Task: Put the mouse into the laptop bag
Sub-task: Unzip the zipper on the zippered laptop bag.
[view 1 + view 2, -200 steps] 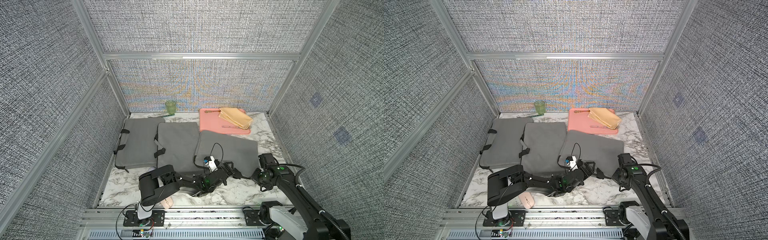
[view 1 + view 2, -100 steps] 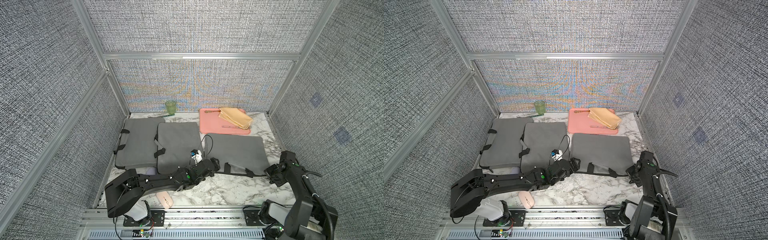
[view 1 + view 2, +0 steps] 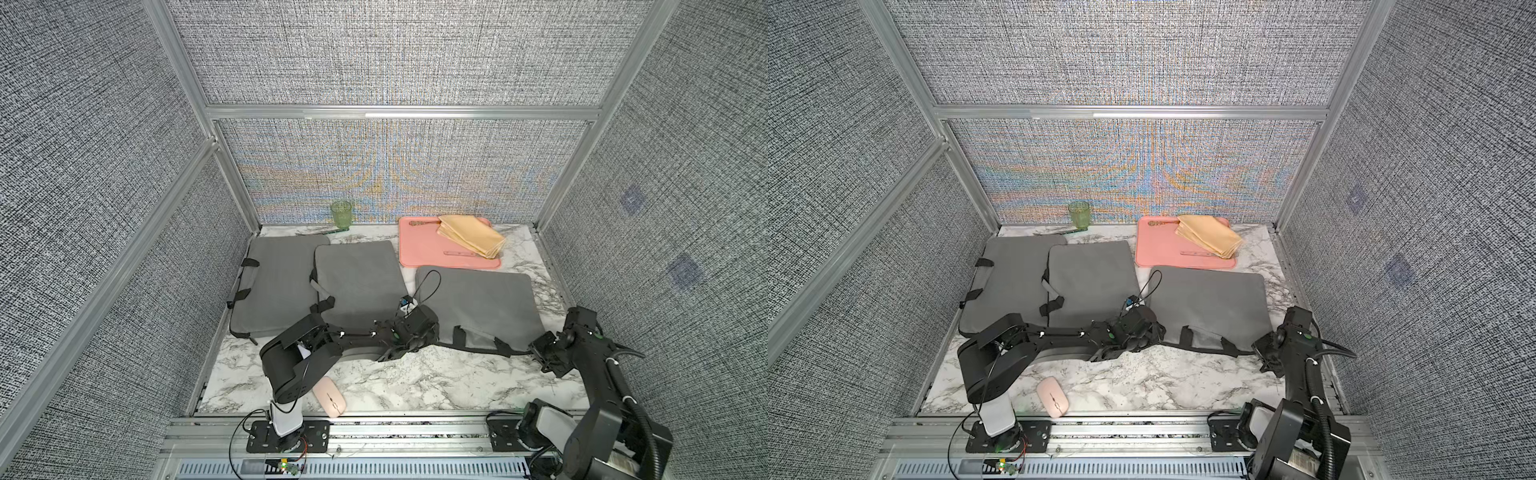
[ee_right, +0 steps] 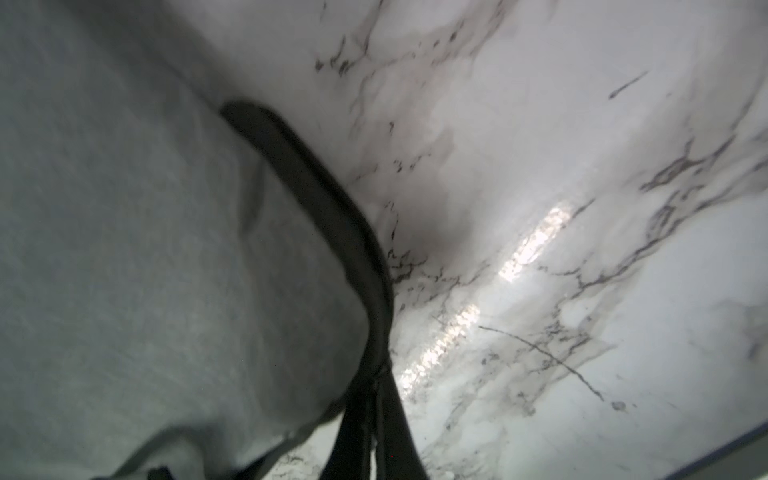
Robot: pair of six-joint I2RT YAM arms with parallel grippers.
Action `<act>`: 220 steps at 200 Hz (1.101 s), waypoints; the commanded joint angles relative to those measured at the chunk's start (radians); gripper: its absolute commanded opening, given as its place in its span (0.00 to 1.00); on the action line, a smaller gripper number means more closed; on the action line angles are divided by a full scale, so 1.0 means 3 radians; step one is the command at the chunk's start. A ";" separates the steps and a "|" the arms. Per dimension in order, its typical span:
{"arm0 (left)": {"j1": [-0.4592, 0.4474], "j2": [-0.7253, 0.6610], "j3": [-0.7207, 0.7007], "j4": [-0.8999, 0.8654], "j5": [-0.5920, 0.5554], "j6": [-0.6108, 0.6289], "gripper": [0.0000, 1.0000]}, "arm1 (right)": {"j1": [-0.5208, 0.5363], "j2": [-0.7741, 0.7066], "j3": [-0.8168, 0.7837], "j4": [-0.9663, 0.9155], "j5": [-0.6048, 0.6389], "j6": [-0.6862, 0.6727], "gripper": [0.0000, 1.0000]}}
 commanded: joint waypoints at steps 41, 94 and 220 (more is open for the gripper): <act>-0.0002 0.0091 0.0303 0.0088 0.0179 0.0042 0.00 | 0.1371 -0.0236 -0.0003 -0.0256 0.0142 0.0502 0.00; -0.0134 0.0309 0.0573 0.0164 0.0246 0.0017 0.01 | 0.2858 -0.0202 0.0117 0.0098 0.0288 0.1292 0.00; 0.0280 -0.0047 -0.0053 0.0479 0.0082 0.0062 0.88 | 0.3304 -0.0431 -0.0062 -0.0004 0.0838 0.1657 0.00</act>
